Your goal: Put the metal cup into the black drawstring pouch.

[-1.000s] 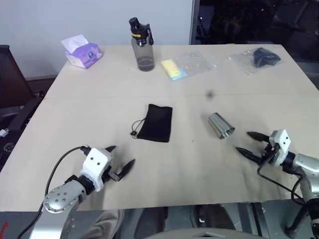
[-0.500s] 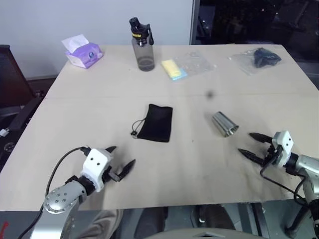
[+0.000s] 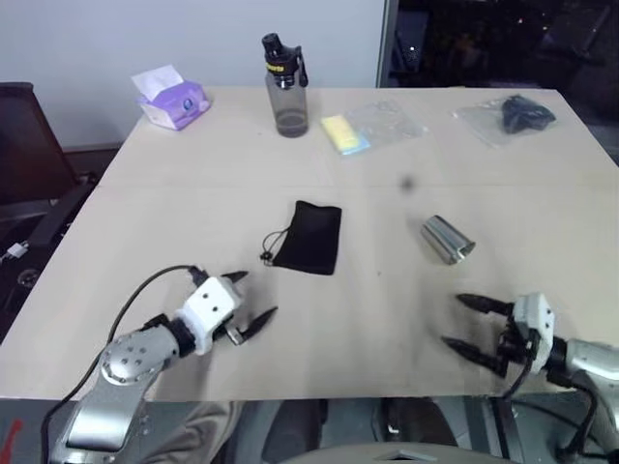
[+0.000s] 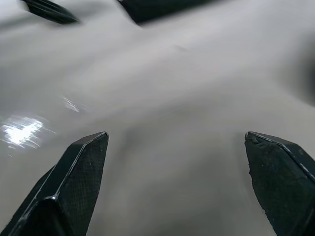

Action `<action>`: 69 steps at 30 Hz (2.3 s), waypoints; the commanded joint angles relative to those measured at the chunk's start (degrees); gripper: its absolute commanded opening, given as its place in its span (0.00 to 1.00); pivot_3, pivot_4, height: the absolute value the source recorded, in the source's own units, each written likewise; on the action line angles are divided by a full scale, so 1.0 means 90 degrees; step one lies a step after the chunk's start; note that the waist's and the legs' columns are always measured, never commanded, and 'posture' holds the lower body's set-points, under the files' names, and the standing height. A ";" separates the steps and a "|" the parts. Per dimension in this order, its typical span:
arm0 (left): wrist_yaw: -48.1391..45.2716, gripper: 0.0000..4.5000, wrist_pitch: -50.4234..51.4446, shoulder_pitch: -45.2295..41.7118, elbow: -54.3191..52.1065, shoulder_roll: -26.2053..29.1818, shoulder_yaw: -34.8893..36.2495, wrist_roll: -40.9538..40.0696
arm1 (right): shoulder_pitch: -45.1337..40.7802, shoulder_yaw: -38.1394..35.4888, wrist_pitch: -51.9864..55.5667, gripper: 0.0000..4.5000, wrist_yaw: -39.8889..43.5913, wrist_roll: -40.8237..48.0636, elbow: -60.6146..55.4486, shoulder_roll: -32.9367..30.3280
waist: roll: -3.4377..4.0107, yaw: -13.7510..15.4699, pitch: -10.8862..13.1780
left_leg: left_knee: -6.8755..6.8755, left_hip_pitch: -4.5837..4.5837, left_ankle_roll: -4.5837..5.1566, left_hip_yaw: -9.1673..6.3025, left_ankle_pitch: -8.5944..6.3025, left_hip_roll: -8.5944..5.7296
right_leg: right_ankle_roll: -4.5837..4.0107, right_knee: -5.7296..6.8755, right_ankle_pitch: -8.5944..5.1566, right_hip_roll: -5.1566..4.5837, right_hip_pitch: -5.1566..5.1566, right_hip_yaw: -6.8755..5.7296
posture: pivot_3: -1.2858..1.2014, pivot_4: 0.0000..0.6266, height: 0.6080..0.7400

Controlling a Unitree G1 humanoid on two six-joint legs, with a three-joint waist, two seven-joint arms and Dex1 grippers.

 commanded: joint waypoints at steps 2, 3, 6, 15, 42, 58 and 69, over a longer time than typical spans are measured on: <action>0.0003 0.99 -0.0272 -0.0693 0.0221 0.0037 -0.0325 0.0360 | 0.0169 -0.0019 0.0126 1.00 -0.0442 0.0096 -0.0621 0.0172 | -0.0008 0.0017 0.0005 | 0.0001 -0.0001 0.0000 0.0001 0.0000 -0.0001 | 0.0000 0.0000 0.0000 -0.0006 0.0000 0.0000 | 0.52 0.24 1.00; 0.0020 0.99 -0.0352 -0.0869 0.0324 0.0037 -0.0420 0.0478 | 0.0207 -0.0006 0.0131 1.00 -0.0513 0.0082 -0.0671 0.0218 | -0.0010 0.0020 0.0007 | 0.0001 -0.0003 0.0000 -0.0003 0.0000 -0.0001 | 0.0000 0.0000 0.0000 -0.0004 0.0000 -0.0006 | 0.52 0.24 1.00; 0.0088 0.99 -0.0635 -0.1259 0.0683 0.0038 -0.0676 0.0843 | 0.0287 0.0003 0.0149 1.00 -0.0655 0.0062 -0.0766 0.0284 | -0.0010 0.0017 0.0008 | 0.0000 -0.0012 0.0001 -0.0006 0.0001 0.0000 | -0.0001 -0.0001 0.0000 0.0000 -0.0004 -0.0014 | 0.52 0.24 1.00; 0.0245 0.99 -0.1060 -0.2170 0.1512 -0.0406 -0.1116 0.1158 | 0.0482 0.0053 0.0119 1.00 -0.0927 0.0042 -0.0988 0.0321 | -0.0011 0.0015 0.0010 | -0.0004 -0.0014 0.0002 0.0020 0.0001 0.0000 | 0.0000 -0.0001 0.0000 0.0013 -0.0005 -0.0021 | 0.52 0.24 1.00; 0.0132 0.02 0.1991 -0.3077 0.0803 -0.1770 -0.0545 -0.1475 | -0.0185 -0.0286 0.0201 1.00 -0.2518 -0.0329 -0.0742 0.0944 | -0.0015 0.0004 0.0010 | 0.0025 -0.0016 0.0003 0.0013 0.0002 -0.0005 | 0.0002 0.0010 0.0002 0.0026 0.0003 -0.0025 | 0.52 0.24 1.00; 0.0578 0.02 0.3895 -0.3278 0.0237 -0.2039 0.0044 -0.3222 | -0.0843 0.0092 0.0435 1.00 -0.3746 -0.0830 -0.0298 0.1820 | -0.0014 -0.0004 0.0011 | 0.0032 -0.0019 0.0003 0.0004 0.0003 -0.0007 | -0.0001 0.0015 0.0003 0.0039 0.0005 -0.0023 | 0.52 0.24 1.00; 0.0619 0.00 0.4195 -0.3347 0.0227 -0.1921 0.0025 -0.3531 | -0.0971 0.0110 0.0105 0.88 -0.3801 -0.0928 0.0155 0.2041 | -0.0014 -0.0031 0.0011 | 0.0032 -0.0018 0.0003 0.0003 0.0003 -0.0007 | -0.0002 0.0017 0.0003 0.0040 0.0005 -0.0021 | 0.52 0.24 1.00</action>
